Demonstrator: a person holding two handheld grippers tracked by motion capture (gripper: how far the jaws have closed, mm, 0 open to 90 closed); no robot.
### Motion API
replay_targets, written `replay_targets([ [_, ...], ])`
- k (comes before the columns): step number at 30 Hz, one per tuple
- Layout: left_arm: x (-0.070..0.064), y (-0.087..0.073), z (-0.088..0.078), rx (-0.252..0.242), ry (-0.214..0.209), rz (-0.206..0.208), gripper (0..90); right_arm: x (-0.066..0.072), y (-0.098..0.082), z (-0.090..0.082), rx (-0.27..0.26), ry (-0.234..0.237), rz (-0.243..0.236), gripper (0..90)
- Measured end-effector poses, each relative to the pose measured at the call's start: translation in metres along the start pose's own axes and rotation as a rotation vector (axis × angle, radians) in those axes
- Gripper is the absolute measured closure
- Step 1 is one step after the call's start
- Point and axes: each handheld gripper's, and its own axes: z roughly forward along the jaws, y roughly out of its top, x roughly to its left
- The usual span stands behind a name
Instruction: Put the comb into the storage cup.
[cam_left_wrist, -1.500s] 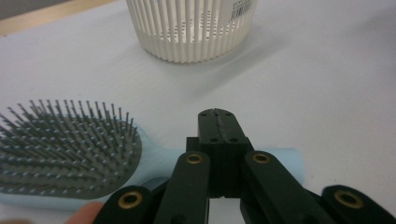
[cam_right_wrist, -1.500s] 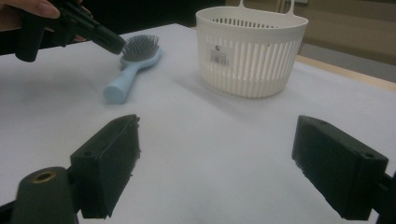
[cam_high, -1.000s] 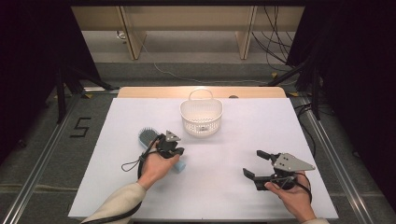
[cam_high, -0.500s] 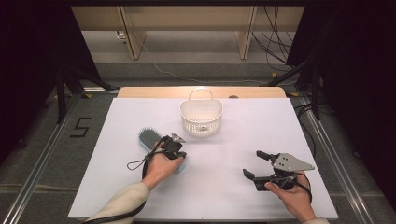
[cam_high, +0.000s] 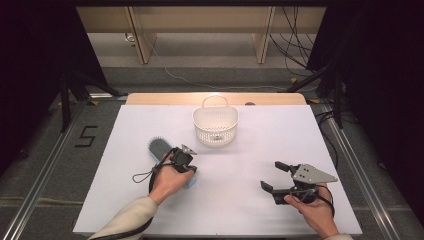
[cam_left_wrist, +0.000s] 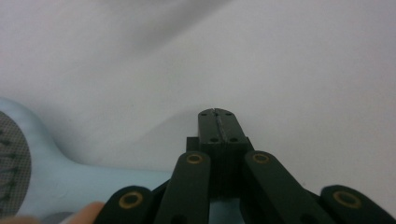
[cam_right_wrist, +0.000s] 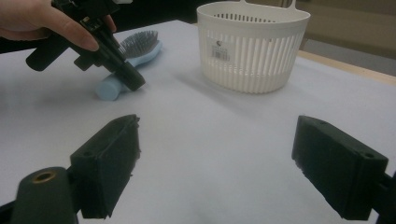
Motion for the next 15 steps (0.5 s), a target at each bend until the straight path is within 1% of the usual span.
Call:
replay_targets([
  [3, 0.000, -0.006, -0.004, 0.018, -0.003, 0.008, 90.0, 0.000, 0.000, 0.000, -0.001, 0.001, 0.001, 15.7],
  [11, 0.002, -0.024, -0.019, 0.045, -0.013, 0.017, 90.0, 0.000, 0.000, 0.000, 0.002, 0.001, 0.001, 15.7],
  [14, 0.005, -0.032, -0.025, 0.054, -0.023, 0.012, 90.0, 0.000, 0.000, 0.001, 0.002, 0.002, 0.001, 15.7],
  [15, 0.007, -0.037, -0.029, 0.059, -0.023, 0.010, 90.0, 0.000, 0.000, 0.001, 0.003, 0.002, 0.002, 15.7],
])
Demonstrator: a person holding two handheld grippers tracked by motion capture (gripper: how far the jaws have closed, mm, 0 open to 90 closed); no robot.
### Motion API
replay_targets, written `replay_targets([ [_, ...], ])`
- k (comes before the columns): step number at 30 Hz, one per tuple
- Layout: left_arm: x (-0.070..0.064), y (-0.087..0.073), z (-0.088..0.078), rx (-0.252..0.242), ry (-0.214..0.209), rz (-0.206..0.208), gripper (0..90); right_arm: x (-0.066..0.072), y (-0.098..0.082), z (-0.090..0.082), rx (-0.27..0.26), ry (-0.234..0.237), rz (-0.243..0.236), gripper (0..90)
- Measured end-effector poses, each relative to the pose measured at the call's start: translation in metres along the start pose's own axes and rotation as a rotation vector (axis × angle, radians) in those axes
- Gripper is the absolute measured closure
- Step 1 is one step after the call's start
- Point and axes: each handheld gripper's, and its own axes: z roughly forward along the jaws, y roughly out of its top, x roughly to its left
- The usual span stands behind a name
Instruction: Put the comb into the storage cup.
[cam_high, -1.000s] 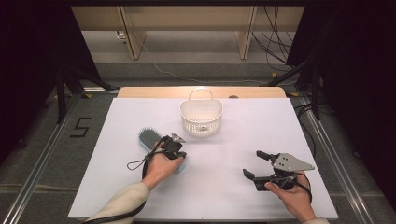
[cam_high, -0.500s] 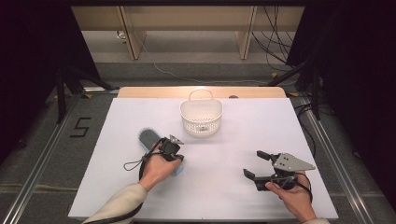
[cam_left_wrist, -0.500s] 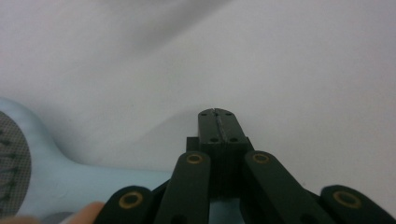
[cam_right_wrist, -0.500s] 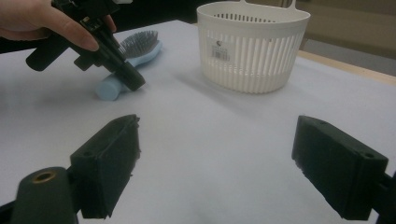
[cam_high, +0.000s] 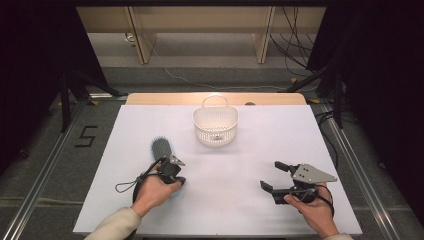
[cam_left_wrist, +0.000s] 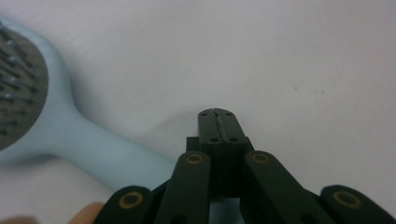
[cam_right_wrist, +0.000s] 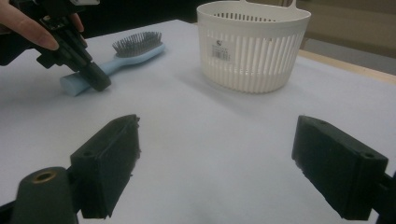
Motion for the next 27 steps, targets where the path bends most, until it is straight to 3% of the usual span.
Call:
replay_targets([
  [16, 0.017, -0.030, -0.020, 0.011, 0.008, -0.034, 90.0, 0.000, 0.000, 0.000, 0.003, -0.004, 0.000, 15.7],
  [27, 0.023, -0.038, -0.025, 0.011, 0.015, -0.048, 90.0, 0.000, 0.000, 0.000, 0.002, -0.003, -0.003, 15.7],
])
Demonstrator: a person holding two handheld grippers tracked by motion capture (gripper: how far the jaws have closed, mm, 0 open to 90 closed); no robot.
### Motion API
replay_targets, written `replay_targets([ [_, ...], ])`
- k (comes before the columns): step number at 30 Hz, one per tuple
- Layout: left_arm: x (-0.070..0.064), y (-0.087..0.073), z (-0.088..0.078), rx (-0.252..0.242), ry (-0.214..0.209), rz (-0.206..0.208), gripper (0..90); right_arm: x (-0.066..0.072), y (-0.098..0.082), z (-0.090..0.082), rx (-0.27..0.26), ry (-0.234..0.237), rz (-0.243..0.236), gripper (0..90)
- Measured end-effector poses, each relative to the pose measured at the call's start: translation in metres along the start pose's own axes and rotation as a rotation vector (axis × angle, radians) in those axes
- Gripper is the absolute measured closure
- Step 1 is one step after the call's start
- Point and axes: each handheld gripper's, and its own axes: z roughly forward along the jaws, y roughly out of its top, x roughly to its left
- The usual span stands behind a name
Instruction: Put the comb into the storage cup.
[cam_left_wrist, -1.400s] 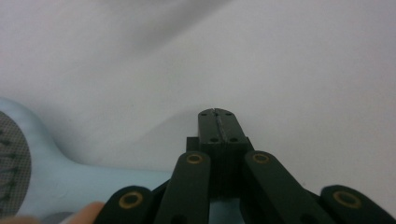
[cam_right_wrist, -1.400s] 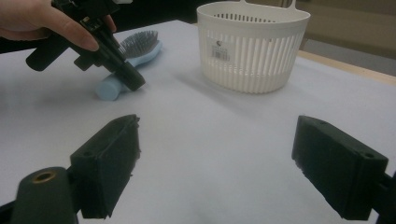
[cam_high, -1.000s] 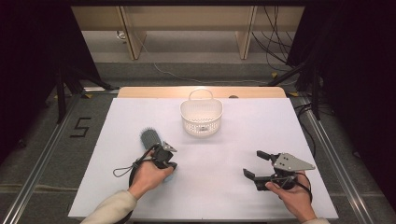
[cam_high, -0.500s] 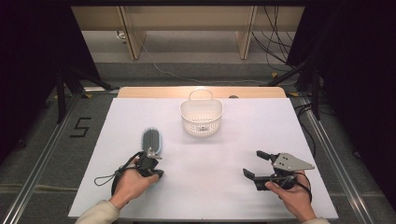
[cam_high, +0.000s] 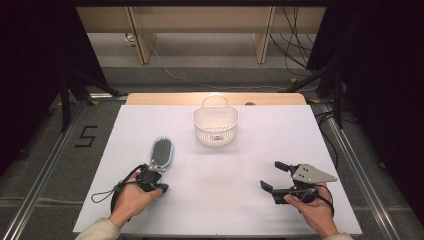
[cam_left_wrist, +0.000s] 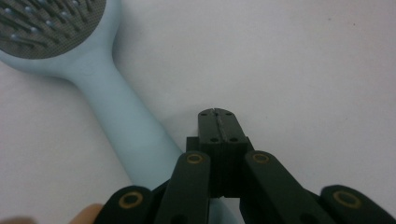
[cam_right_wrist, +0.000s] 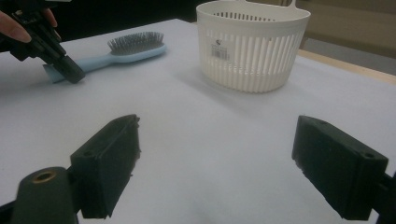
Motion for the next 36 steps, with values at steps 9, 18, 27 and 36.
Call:
replay_targets([
  [9, 0.005, -0.005, -0.004, 0.003, 0.002, -0.013, 90.0, 0.000, 0.000, 0.000, 0.004, -0.002, -0.002, 15.7],
  [18, 0.012, -0.011, -0.007, 0.000, 0.007, -0.036, 90.0, 0.000, 0.000, 0.000, 0.002, 0.000, -0.003, 15.7],
  [27, 0.015, -0.013, -0.009, 0.003, 0.011, -0.045, 90.0, 0.000, 0.000, 0.000, 0.001, -0.001, -0.003, 15.7],
  [36, 0.019, -0.016, -0.011, 0.005, 0.020, -0.056, 89.9, 0.000, 0.000, 0.000, 0.004, 0.000, -0.003, 15.7],
])
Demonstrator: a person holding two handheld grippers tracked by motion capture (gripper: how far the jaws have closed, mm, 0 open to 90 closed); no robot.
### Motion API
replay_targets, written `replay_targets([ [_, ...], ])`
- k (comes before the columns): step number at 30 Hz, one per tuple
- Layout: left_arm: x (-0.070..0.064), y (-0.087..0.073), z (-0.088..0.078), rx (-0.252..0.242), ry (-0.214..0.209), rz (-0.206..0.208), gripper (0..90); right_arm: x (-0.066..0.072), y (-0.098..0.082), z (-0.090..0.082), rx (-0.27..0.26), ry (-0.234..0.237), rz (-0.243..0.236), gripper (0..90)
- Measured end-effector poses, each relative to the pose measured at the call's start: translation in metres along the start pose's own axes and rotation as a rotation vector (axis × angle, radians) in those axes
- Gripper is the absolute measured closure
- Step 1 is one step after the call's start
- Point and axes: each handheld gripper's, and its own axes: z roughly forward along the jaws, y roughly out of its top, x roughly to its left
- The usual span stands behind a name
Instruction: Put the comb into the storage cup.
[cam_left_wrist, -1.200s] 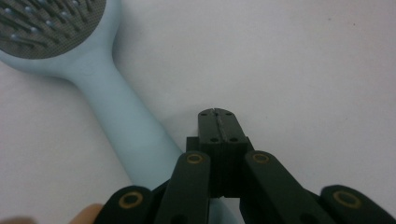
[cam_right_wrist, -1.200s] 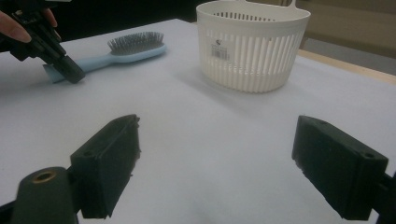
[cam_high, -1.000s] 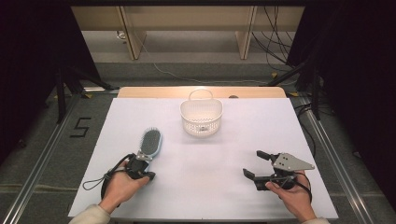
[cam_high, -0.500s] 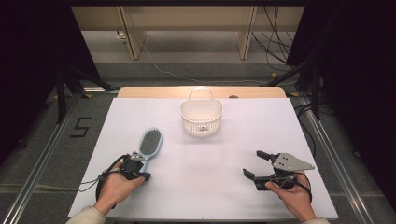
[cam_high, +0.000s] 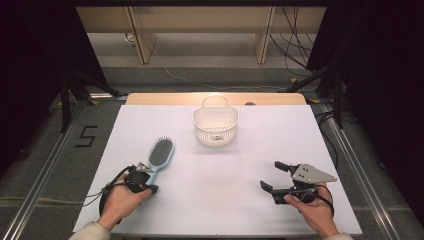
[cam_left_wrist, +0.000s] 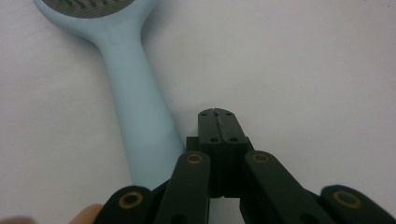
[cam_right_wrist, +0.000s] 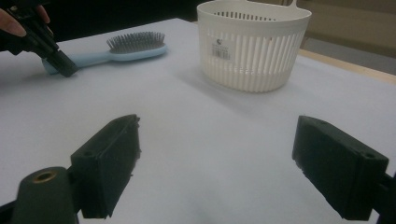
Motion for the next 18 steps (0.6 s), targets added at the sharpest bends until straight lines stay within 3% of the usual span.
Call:
replay_targets([
  [18, 0.0089, -0.0023, -0.0034, 0.013, 0.019, -0.018, 89.8, 0.0001, -0.0001, 0.0004, 0.004, 0.003, 0.000, 15.7],
])
